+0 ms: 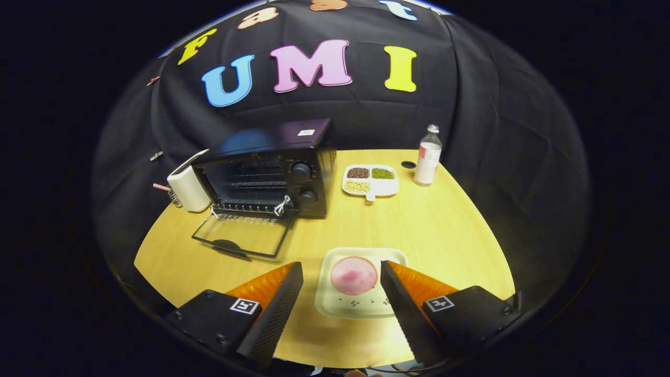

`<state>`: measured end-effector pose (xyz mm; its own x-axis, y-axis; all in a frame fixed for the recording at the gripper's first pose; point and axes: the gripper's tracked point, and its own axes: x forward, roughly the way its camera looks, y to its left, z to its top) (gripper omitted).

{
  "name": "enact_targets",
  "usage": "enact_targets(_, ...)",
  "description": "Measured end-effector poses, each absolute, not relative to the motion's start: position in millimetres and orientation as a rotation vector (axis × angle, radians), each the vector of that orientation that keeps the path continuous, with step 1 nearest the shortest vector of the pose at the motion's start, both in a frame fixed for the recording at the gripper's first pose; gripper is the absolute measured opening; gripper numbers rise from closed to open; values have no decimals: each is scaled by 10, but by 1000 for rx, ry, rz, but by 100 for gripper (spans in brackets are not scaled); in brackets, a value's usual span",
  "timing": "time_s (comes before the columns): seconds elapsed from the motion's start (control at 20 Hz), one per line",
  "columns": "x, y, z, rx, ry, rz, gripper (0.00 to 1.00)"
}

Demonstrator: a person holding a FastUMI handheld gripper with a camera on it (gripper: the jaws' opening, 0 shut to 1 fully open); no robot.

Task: Open the toaster oven, put the food inside, and close the toaster oven door.

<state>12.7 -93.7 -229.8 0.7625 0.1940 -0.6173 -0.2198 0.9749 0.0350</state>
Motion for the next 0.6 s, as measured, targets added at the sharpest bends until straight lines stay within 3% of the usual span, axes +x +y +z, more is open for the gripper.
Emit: enact_targets(0.6,539,-1656,-3163,65,858,213,100)
